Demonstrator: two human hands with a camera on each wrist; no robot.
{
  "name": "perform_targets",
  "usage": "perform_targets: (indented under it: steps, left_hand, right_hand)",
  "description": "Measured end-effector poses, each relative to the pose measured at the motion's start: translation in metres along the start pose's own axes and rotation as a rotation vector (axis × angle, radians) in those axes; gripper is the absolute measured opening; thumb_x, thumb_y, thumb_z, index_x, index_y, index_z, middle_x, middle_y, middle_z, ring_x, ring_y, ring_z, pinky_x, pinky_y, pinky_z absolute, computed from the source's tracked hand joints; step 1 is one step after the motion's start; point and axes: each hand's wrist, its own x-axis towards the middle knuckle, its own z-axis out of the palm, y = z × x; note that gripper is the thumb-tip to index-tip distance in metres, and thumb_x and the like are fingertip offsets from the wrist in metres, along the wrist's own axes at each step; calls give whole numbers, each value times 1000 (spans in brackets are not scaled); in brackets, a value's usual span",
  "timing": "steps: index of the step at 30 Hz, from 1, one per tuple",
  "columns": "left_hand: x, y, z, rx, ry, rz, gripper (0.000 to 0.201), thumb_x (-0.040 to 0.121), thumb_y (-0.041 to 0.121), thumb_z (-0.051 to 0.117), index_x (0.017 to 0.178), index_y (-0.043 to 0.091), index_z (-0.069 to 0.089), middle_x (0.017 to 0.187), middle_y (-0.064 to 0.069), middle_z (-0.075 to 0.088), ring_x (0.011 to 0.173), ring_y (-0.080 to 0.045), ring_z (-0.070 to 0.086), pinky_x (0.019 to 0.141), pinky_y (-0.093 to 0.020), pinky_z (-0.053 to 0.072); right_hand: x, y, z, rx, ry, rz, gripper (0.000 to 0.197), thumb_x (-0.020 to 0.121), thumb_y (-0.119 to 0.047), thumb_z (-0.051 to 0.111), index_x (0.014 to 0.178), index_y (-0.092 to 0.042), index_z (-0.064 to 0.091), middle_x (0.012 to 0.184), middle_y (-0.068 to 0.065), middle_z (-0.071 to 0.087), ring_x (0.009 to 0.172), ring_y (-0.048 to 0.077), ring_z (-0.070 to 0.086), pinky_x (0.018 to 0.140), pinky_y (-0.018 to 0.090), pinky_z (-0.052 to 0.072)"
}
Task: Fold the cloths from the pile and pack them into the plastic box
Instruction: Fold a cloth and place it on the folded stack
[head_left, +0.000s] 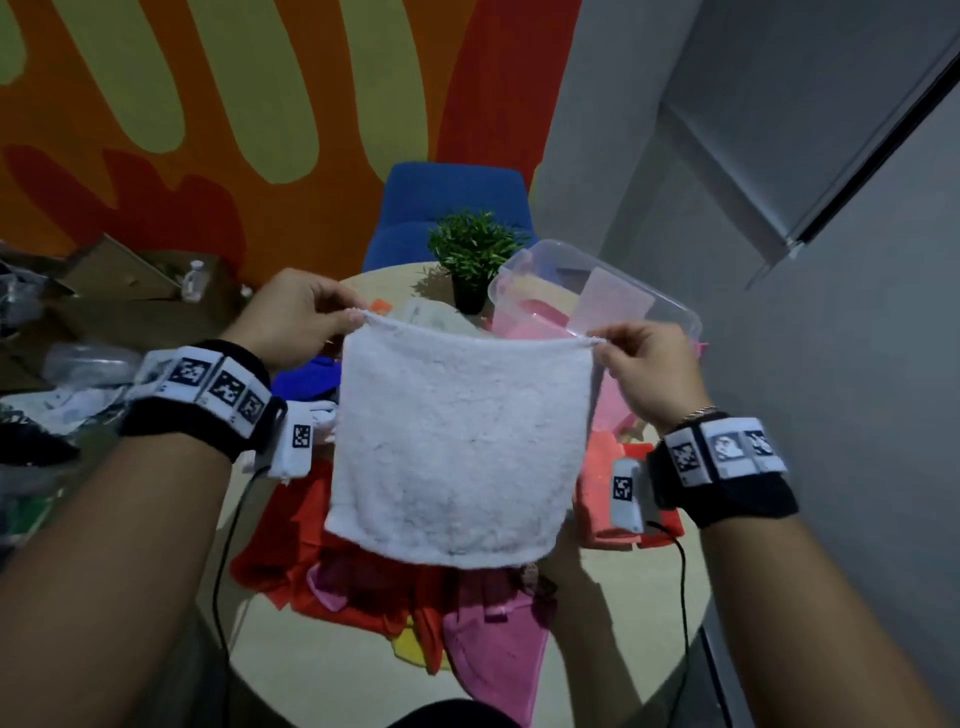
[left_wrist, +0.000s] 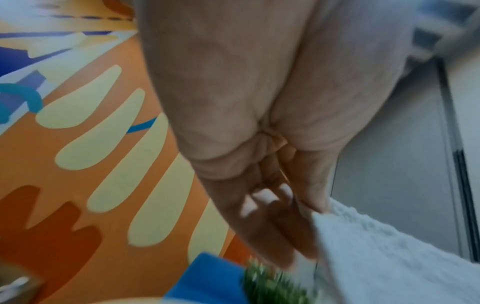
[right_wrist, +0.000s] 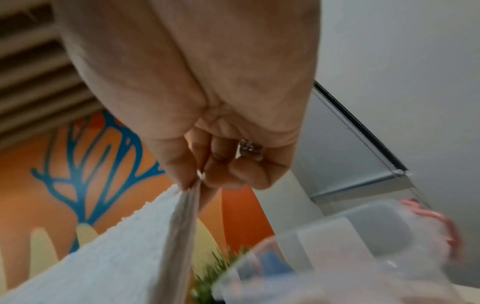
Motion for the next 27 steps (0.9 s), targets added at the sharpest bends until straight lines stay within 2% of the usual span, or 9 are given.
perform_targets:
  steps: [3, 5, 7, 10, 13, 16, 20, 24, 27]
  left_hand:
    - [2, -40, 29, 86, 17, -74, 8, 89, 15, 74, 83, 19, 76, 83, 1, 74, 86, -24, 70, 83, -44, 59]
    - [-2, -61, 47, 85, 23, -114, 8, 88, 14, 75, 83, 19, 76, 83, 0, 73, 85, -24, 69, 82, -41, 59]
    - [-10, -76, 56, 116, -58, -131, 6, 89, 14, 74, 86, 17, 77, 81, 3, 72, 75, -15, 66, 72, -34, 57]
    - [-22, -93, 56, 259, -295, -127, 5, 87, 17, 77, 84, 21, 79, 81, 8, 73, 71, -4, 63, 64, -19, 47]
    - [-33, -111, 54, 394, -650, -164, 7, 82, 19, 82, 82, 25, 81, 80, 13, 75, 70, 4, 65, 62, -9, 45]
    - [-43, -124, 60, 429, -814, -229, 15, 78, 20, 85, 76, 33, 78, 80, 13, 77, 71, 6, 66, 69, -12, 49]
    - [-45, -132, 73, 542, -859, -236, 14, 73, 20, 89, 76, 31, 81, 76, 19, 75, 79, 0, 67, 81, -21, 54]
    - [-49, -125, 76, 581, -906, -245, 13, 69, 26, 90, 76, 30, 80, 68, 20, 71, 69, 4, 61, 67, -12, 47]
    - [-43, -114, 79, 528, -612, -159, 19, 72, 34, 88, 77, 20, 77, 73, 6, 72, 66, -4, 61, 60, -19, 44]
  right_hand:
    - [1, 25, 31, -204, -111, 83, 12, 91, -11, 64, 93, -17, 75, 84, -3, 72, 71, 12, 65, 68, 22, 51]
    - [-9, 40, 48, -209, -162, 159, 13, 93, -10, 63, 92, -15, 74, 85, 0, 73, 68, 11, 65, 59, 3, 43]
    - [-24, 55, 60, -243, -205, 204, 12, 89, -6, 64, 87, -14, 73, 82, -1, 72, 70, 11, 65, 64, -3, 42]
    - [-43, 82, 67, -307, -349, 204, 10, 77, -5, 72, 72, -14, 74, 67, -4, 70, 64, 9, 65, 67, 29, 58]
    - [-61, 99, 72, -377, -565, 169, 8, 77, -7, 75, 71, -13, 75, 66, -8, 68, 61, 2, 60, 64, 25, 52]
    - [-74, 105, 75, -365, -665, 171, 15, 81, -6, 73, 69, -14, 71, 65, -11, 65, 50, -4, 57, 47, 9, 41]
    - [-78, 117, 81, -399, -721, 188, 16, 80, -10, 73, 65, -7, 71, 55, -13, 61, 48, -2, 54, 55, 22, 50]
    - [-82, 119, 88, -498, -910, 189, 6, 77, -14, 73, 78, -13, 78, 77, -5, 74, 74, 11, 69, 77, 31, 58]
    - [-85, 114, 95, -523, -970, 188, 13, 80, -15, 68, 82, -22, 78, 87, -9, 75, 85, 9, 68, 83, 26, 56]
